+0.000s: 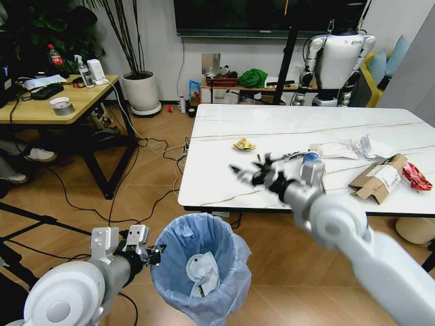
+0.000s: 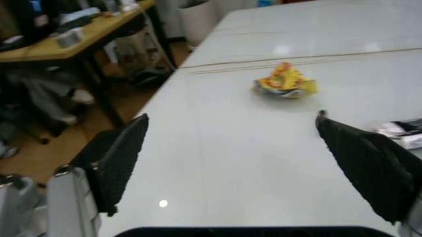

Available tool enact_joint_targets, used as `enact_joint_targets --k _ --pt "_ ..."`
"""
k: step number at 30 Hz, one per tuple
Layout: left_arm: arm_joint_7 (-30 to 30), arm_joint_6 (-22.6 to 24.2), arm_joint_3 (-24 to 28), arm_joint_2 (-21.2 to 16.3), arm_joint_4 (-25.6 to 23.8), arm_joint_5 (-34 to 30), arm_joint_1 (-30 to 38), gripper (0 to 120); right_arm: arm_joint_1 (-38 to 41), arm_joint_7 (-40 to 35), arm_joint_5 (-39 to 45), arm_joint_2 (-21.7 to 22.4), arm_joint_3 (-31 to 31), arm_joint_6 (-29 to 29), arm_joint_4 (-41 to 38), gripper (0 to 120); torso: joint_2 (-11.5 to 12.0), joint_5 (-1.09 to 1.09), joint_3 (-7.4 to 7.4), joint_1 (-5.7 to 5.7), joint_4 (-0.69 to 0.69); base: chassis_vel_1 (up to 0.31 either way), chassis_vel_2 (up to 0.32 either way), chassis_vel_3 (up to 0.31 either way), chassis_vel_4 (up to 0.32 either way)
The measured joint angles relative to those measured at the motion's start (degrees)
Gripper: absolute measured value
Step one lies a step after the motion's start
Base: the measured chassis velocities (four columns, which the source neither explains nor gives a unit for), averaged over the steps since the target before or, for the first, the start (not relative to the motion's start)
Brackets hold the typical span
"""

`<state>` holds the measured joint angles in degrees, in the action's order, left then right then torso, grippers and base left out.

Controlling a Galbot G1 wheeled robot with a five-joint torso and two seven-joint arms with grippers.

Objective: Pick up the trash bin and place the trash from the table into it.

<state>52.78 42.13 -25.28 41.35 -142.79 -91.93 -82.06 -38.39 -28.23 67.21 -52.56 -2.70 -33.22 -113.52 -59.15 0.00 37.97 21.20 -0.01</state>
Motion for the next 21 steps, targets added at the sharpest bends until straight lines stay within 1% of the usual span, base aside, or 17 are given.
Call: enact_joint_targets --k 1,3,4,6,9,11,12,15,17,18,21 --pt "0.0 0.0 0.0 0.1 0.0 0.1 -0.1 0 1.7 -1.5 0.1 -0.8 1.0 -0.1 2.5 98 0.0 0.00 0.00 0.00 0.01 0.000 0.000 0.000 0.000" --pt "0.0 0.0 0.0 0.1 -0.1 0.1 -0.1 0 2.6 -2.1 0.2 -1.3 1.5 -0.1 3.7 98 0.0 0.02 0.00 0.01 0.00 0.000 0.000 0.000 0.000" --pt "0.0 0.0 0.0 0.2 -0.2 0.3 -0.2 0 4.7 -2.9 0.2 -2.5 2.9 -0.1 6.9 100 0.0 0.01 0.00 0.01 0.01 0.000 0.000 0.000 0.000" --pt "0.0 0.0 -0.1 0.3 -0.2 0.3 -0.3 0 6.1 -3.3 0.0 -3.5 4.1 -0.1 9.2 100 0.0 -0.01 0.00 0.00 0.00 0.000 0.000 0.000 0.000" --pt "0.0 0.0 -0.2 0.3 -0.5 0.4 -0.4 0 8.6 -3.8 -1.1 -6.2 6.2 -0.1 14.8 100 0.0 0.00 -0.01 0.00 0.00 0.000 0.000 0.000 0.000" --pt "0.0 0.0 -0.2 0.3 -0.5 0.4 -0.4 0 8.7 -3.8 -1.2 -6.3 6.3 -0.1 15.2 100 0.0 0.00 0.00 0.00 0.00 0.000 0.000 0.000 0.000" --pt "0.0 0.0 -0.4 0.3 -0.5 0.4 -0.6 0 9.7 -3.8 -2.2 -7.7 7.0 0.0 18.3 100 0.0 0.01 0.00 0.00 0.01 0.000 0.000 0.000 0.000" --pt "0.0 0.0 -0.7 0.3 -0.5 0.4 -0.9 0 11.0 -3.6 -3.9 -9.6 7.9 0.1 22.0 100 0.0 -0.01 -0.01 0.00 0.01 0.000 0.000 0.000 0.000" --pt "0.0 0.0 -0.7 0.3 -0.5 0.4 -0.9 0 11.3 -3.5 -4.5 -10.2 8.1 0.2 22.9 100 0.0 -0.01 -0.01 0.00 0.02 0.000 0.000 0.000 0.000" --pt "0.0 0.0 -0.8 0.2 -0.5 0.4 -0.9 0 11.9 -3.3 -5.5 -11.5 8.5 0.4 24.8 100 0.0 0.00 0.00 0.00 0.01 0.000 0.000 0.000 0.000" --pt "0.0 0.0 -1.0 0.1 -0.5 0.3 -0.9 0 12.8 -3.2 -6.1 -13.1 8.7 0.5 27.1 100 0.0 -0.01 -0.01 0.00 0.00 0.000 0.000 0.000 0.000"
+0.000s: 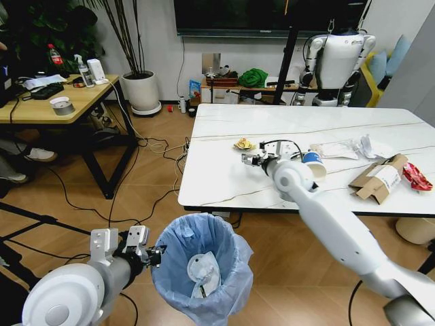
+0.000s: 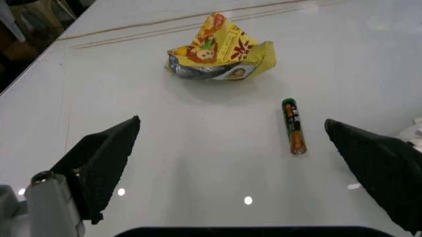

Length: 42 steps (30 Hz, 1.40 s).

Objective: Pick up the trash bin and place the trash from the table into it.

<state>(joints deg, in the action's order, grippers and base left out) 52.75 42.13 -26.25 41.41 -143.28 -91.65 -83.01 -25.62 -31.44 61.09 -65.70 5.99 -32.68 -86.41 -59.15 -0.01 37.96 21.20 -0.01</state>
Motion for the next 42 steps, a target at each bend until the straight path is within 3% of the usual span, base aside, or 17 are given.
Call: enact_joint_targets --k 4,8,19,25,31,35,40,42 --pt "0.0 0.0 0.0 0.1 0.0 0.0 0.0 0 0.5 0.1 -0.2 -0.9 0.2 0.0 1.4 99 0.0 0.00 0.00 0.00 0.00 0.000 0.000 0.000 0.000" --pt "0.0 0.0 0.0 0.2 0.0 0.0 -0.1 0 1.1 0.2 -0.4 -2.0 0.1 0.2 3.4 90 0.0 0.01 0.00 -0.01 0.00 0.000 0.000 0.000 0.000" --pt "0.0 0.0 -0.2 0.1 0.0 -0.3 0.2 0 1.2 0.9 -0.7 -1.0 -0.6 0.2 4.7 80 0.0 0.01 0.00 -0.01 0.01 0.000 0.000 0.000 0.000" --pt "0.0 0.0 -0.2 0.0 0.0 -0.4 0.1 0 0.6 1.8 -1.8 -0.3 -0.9 0.1 5.0 59 0.0 0.01 0.00 -0.01 0.02 0.000 0.000 0.000 0.000" --pt "-0.1 0.0 -0.2 -0.1 0.0 -0.5 0.3 0 0.5 1.9 -2.2 -0.3 -1.0 0.2 5.0 48 0.0 0.01 -0.01 -0.01 0.01 0.000 0.000 0.000 0.000" --pt "-0.1 0.0 -0.2 -0.1 0.0 -0.5 0.4 0 0.1 1.9 -2.6 -0.2 -0.9 0.3 4.9 30 0.0 0.01 -0.01 -0.01 0.01 0.000 0.000 0.000 0.000" --pt "-0.1 0.0 -0.2 -0.1 0.0 -0.6 0.4 0 -0.1 1.8 -2.8 -0.1 -0.8 0.3 4.8 19 0.0 0.01 -0.01 -0.01 0.01 0.000 0.000 0.000 0.000" --pt "-0.1 0.0 -0.2 -0.1 0.0 -0.6 0.4 0 -0.1 1.7 -3.0 -0.1 -0.7 0.3 4.7 8 0.0 0.01 -0.01 -0.01 0.01 0.000 0.000 0.000 0.000"
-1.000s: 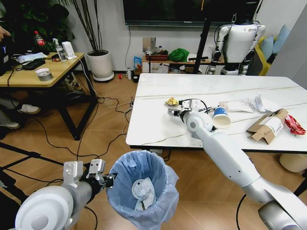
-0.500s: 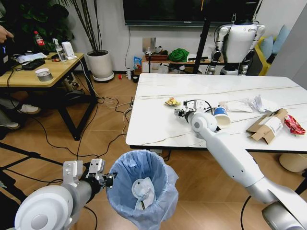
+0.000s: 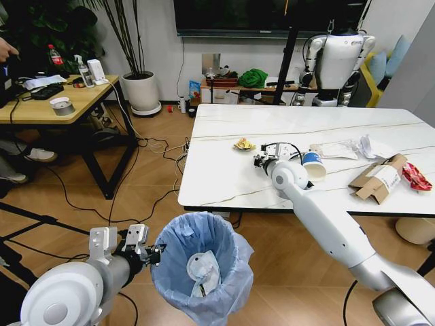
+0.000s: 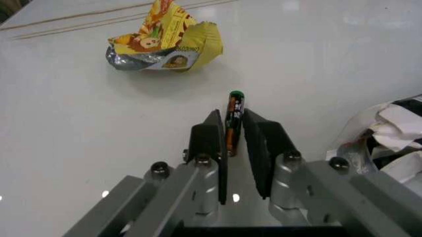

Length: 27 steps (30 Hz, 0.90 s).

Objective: Pick up the trash bin and place the trash from the table into it.

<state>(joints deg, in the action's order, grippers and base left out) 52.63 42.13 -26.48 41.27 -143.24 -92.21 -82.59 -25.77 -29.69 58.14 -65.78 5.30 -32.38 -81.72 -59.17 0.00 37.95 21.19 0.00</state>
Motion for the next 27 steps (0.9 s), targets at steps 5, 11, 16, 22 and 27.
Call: enact_joint_targets --k 5,11,16,22,27 --pt "0.0 0.0 -0.1 -0.2 0.0 0.0 0.0 0 -0.1 -0.2 -0.3 0.1 0.1 0.1 -0.3 0 0.0 0.01 0.00 0.00 0.00 0.000 0.000 0.000 0.000" --pt "0.0 0.0 -0.1 -0.2 0.0 -0.1 0.1 0 -0.2 -0.7 0.0 0.8 -0.1 0.2 -2.4 0 0.0 0.02 0.01 0.01 0.00 0.000 0.000 0.000 0.000" --pt "0.0 0.0 -0.1 -0.2 0.0 -0.1 0.1 0 -1.5 -1.3 3.7 4.5 -1.3 0.1 -11.8 0 0.0 0.00 0.01 0.01 0.00 0.000 0.000 0.000 0.000" --pt "0.0 0.0 0.1 -0.1 0.0 -0.1 0.4 0 -4.5 1.3 11.1 10.3 -1.8 0.0 -26.2 0 0.0 -0.01 0.00 0.00 0.01 0.000 0.000 0.000 0.000" --pt "0.0 0.0 0.4 0.0 0.0 0.0 0.6 0 -7.4 5.5 15.2 13.3 -2.4 0.4 -36.7 0 0.0 -0.01 0.00 0.00 0.00 0.000 0.000 0.000 0.000"
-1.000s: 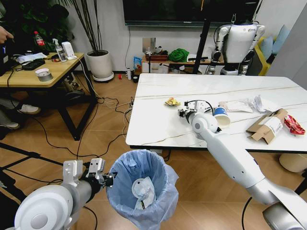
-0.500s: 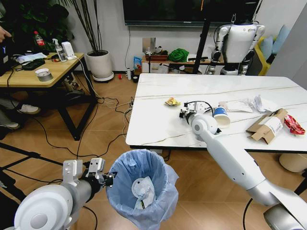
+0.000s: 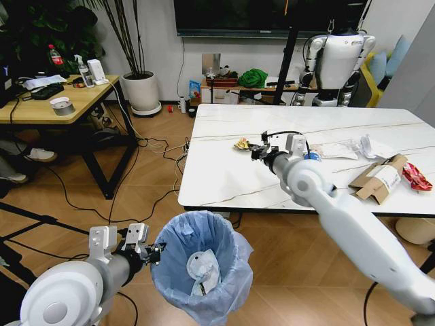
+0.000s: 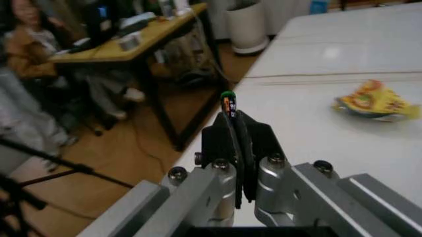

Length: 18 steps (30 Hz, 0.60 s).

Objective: Pick up the trash bin and place the trash from the table into it.

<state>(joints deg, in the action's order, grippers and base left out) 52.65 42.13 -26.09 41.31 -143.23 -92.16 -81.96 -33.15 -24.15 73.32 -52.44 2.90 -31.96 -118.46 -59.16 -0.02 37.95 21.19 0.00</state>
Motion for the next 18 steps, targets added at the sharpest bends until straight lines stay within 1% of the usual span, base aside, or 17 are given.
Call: enact_joint_targets --k 2,5,6,7,10,12,14,18 --pt "0.0 0.0 0.1 0.1 0.0 0.1 0.0 0 -1.2 3.1 0.2 1.1 -0.1 0.5 -3.3 0 0.0 0.03 0.00 0.00 0.00 0.000 0.000 0.000 0.000" --pt "0.0 0.0 0.2 0.2 0.2 0.2 0.1 0 -3.5 8.6 0.3 2.7 0.0 1.8 -8.3 0 0.0 0.01 0.00 0.00 0.01 0.000 0.000 0.000 0.000" --pt "0.0 0.0 0.2 0.2 0.2 0.2 0.1 0 -3.5 8.6 0.3 2.7 0.0 1.8 -8.3 0 0.0 0.01 0.00 0.00 0.01 0.000 0.000 0.000 0.000" --pt "0.0 0.0 0.2 0.2 0.2 0.3 0.1 0 -4.3 10.3 0.4 3.1 0.2 2.1 -10.3 0 0.0 0.03 0.00 0.00 0.01 0.000 0.000 0.000 0.000" --pt "0.1 0.0 0.2 0.2 0.5 0.3 0.3 0 -5.3 13.6 0.9 4.0 1.2 2.4 -13.5 0 0.0 0.02 0.00 0.00 0.00 0.000 0.000 0.000 0.000" --pt "0.1 0.0 0.2 0.2 0.7 0.3 0.4 0 -5.9 16.4 0.7 4.9 2.5 2.2 -15.3 0 0.0 0.02 0.00 0.00 0.00 0.000 0.000 0.000 0.000" --pt "0.1 0.0 0.2 0.1 0.7 0.2 0.5 0 -6.1 17.3 0.3 5.2 3.0 2.0 -15.7 0 0.0 0.01 0.00 0.00 0.00 0.000 0.000 0.000 0.000" --pt "0.1 0.0 0.2 -0.1 0.8 0.1 0.7 0 -7.2 20.3 -3.3 7.1 6.6 1.3 -16.9 0 0.0 0.02 0.00 0.00 0.00 0.000 0.000 0.000 0.000"
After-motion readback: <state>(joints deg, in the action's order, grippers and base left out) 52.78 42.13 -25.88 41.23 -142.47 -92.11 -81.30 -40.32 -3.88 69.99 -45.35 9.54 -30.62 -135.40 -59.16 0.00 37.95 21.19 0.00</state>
